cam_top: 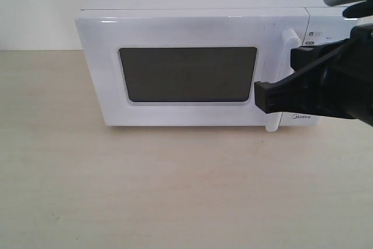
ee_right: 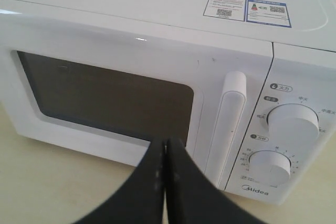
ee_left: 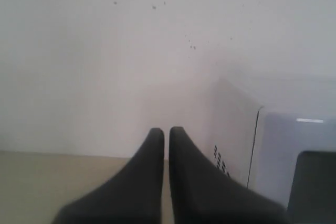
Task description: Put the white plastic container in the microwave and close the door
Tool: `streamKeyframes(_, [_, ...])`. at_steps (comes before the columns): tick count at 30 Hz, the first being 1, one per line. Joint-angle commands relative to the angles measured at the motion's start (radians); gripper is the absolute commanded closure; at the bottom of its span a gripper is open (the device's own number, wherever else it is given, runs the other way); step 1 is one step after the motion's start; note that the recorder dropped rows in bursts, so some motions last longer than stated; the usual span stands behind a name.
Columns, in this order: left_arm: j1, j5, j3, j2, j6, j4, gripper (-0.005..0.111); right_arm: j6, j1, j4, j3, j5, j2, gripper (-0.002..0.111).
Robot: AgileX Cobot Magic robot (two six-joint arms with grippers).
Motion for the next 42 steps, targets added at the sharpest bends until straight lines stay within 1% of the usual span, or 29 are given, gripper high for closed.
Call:
streamKeyframes(1, [0.004, -0.123, 0.110, -0.024, -0.036, -0.016, 0.102, 0.002, 0.001, -0.004, 0.007, -0.006, -0.008, 0.108])
streamKeyframes(3, [0.006, -0.019, 0.110, -0.060, -0.031, -0.007, 0.102, 0.002, 0.001, -0.004, 0.007, -0.006, -0.008, 0.108])
streamKeyframes(4, [0.011, -0.009, 0.110, -0.083, -0.029, -0.005, 0.102, 0.002, 0.001, -0.004, 0.007, -0.006, -0.008, 0.108])
streamKeyframes(8, [0.032, 0.038, 0.110, -0.083, -0.019, -0.005, 0.102, 0.002, 0.001, -0.004, 0.007, -0.006, -0.008, 0.108])
streamKeyframes(11, [0.038, 0.110, 0.110, -0.083, -0.019, -0.005, 0.102, 0.002, 0.001, -0.004, 0.007, -0.008, -0.008, 0.108])
streamKeyframes(17, [0.038, 0.332, 0.110, -0.083, -0.019, -0.007, 0.102, 0.002, 0.001, -0.004, 0.007, -0.008, -0.008, 0.108])
streamKeyframes(42, [0.038, 0.332, 0.110, -0.083, -0.019, -0.007, 0.102, 0.002, 0.001, -0.004, 0.007, -0.008, -0.008, 0.108])
